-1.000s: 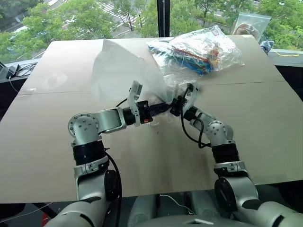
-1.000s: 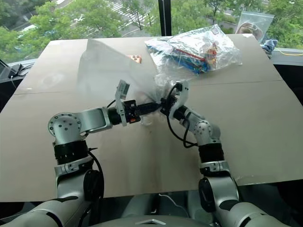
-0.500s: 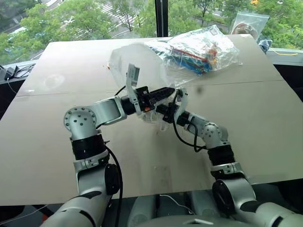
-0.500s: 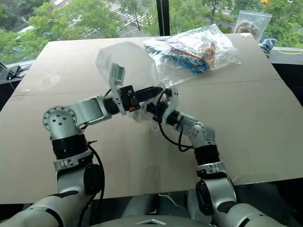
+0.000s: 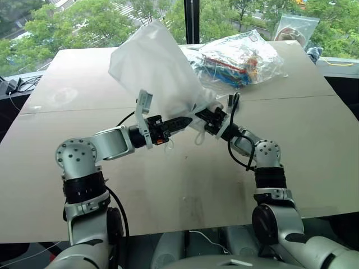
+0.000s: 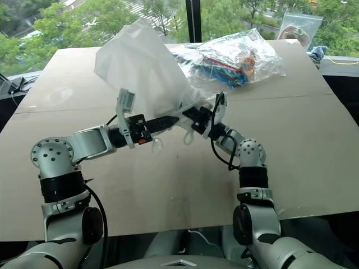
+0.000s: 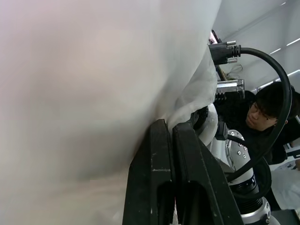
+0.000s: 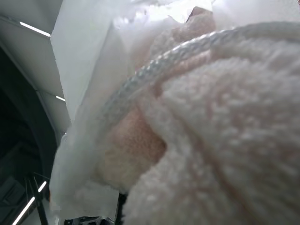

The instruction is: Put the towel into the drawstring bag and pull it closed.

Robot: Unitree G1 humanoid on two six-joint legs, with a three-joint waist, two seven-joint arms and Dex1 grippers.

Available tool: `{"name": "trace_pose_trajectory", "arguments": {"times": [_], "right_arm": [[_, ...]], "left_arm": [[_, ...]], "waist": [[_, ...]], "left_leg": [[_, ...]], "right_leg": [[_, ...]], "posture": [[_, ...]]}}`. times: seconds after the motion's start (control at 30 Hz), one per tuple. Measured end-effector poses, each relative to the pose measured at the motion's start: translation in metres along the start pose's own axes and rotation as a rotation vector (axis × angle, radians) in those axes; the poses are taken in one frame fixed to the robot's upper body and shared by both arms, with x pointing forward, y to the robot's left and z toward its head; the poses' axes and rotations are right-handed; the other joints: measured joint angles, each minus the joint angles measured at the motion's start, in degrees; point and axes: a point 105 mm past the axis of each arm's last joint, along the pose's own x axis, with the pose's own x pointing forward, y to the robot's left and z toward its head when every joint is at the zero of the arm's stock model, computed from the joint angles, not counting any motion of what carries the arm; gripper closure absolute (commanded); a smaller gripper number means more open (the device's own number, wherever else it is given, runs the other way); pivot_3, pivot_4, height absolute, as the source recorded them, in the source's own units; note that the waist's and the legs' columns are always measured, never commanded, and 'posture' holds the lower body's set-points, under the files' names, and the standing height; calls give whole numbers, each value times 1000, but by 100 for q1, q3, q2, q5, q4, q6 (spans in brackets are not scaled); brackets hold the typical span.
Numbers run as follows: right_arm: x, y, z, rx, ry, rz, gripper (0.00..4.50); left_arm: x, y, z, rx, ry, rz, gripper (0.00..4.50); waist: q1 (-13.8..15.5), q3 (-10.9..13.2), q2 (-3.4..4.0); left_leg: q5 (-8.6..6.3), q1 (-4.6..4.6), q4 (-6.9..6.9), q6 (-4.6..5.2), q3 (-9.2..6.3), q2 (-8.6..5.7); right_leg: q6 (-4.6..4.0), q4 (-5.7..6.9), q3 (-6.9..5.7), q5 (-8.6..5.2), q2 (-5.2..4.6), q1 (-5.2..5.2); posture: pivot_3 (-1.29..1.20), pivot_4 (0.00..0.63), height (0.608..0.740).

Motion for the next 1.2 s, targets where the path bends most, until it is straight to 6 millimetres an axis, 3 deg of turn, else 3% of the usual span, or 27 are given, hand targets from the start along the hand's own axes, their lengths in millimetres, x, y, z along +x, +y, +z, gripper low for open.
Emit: {"name": "trace_pose_trajectory", "arguments": {"times": [0.1,0.2,0.27,0.43,0.5,0.57,0.77,0.8,0.93,1.0,1.03,1.07,1.17,1.2], "right_arm": [[12,-11,-15,-156,60,-86,4491],[22,-17,-30,-373,133,-141,4491],[24,-19,-34,-429,146,-143,4491],[19,-21,-34,-249,136,-118,4491],[13,-26,-26,-175,87,-132,4491],[10,-28,-19,-151,52,-142,4491],[11,-30,-24,-163,76,-157,4491],[13,-31,-26,-191,92,-167,3612],[17,-29,-35,-321,163,-194,1923],[13,-27,-29,-467,191,-233,1923],[10,-26,-26,-501,195,-241,1450],[9,-26,-23,-528,198,-249,1402],[-3,-24,-18,-596,224,-270,230],[-6,-23,-18,-610,241,-274,230]], "left_arm": [[17,-10,4,5,-15,-34,4500],[22,-15,8,-12,-47,-52,4500],[23,-16,8,-21,-52,-57,4500],[12,-16,-3,-51,-46,-70,4500],[4,-12,-15,-58,-16,-48,4500],[-1,-5,-27,-86,6,-17,4500],[-1,2,-26,-64,5,32,4500],[-1,5,-26,-52,10,49,4500],[-2,14,-31,-40,13,85,4500],[-1,13,-30,-38,17,55,4500],[-1,13,-28,-39,18,46,4500],[-1,13,-26,-41,16,41,4500],[-9,27,6,-10,-72,106,4500],[-12,29,14,3,-86,114,4500]], "waist": [[-4,0,0],[-72,0,0],[-57,1,2],[-40,1,1],[-43,1,2],[-36,1,1],[-35,1,2],[-51,1,2],[-47,2,3],[1,2,3],[14,2,3],[22,2,3],[22,2,3],[5,3,4]], "left_leg": [[0,0,1,0,2,0],[0,0,-3,0,3,2],[0,0,-3,0,2,1],[0,-1,0,-1,-4,0],[0,1,-3,-1,-4,0],[0,0,-2,-1,-8,0],[0,0,-2,0,-4,-2],[0,1,-3,0,-3,-2],[0,2,-4,-1,-4,-1],[0,1,-1,-1,-6,-3],[0,1,0,-1,-6,-4],[0,1,1,-1,-6,-5],[0,3,-3,-1,-5,-3],[0,2,-5,-1,-6,-2]], "right_leg": [[0,1,3,0,0,-1],[0,3,15,0,7,-10],[0,4,15,0,5,-12],[0,1,11,0,0,-7],[0,2,12,0,1,-7],[0,1,12,0,2,-7],[0,1,10,0,3,-6],[0,2,11,0,5,-7],[0,2,11,0,6,-8],[0,0,7,0,3,-5],[0,-1,8,0,2,-5],[0,0,7,0,2,-5],[0,1,10,0,6,-7],[0,1,9,0,6,-8]], "posture": [[0,150,740],[0,150,740],[0,150,740],[0,150,740],[0,150,740],[0,150,740],[0,150,740],[0,150,740],[0,150,740],[0,150,740],[0,150,740],[0,150,740],[0,150,740],[0,150,740]]}}
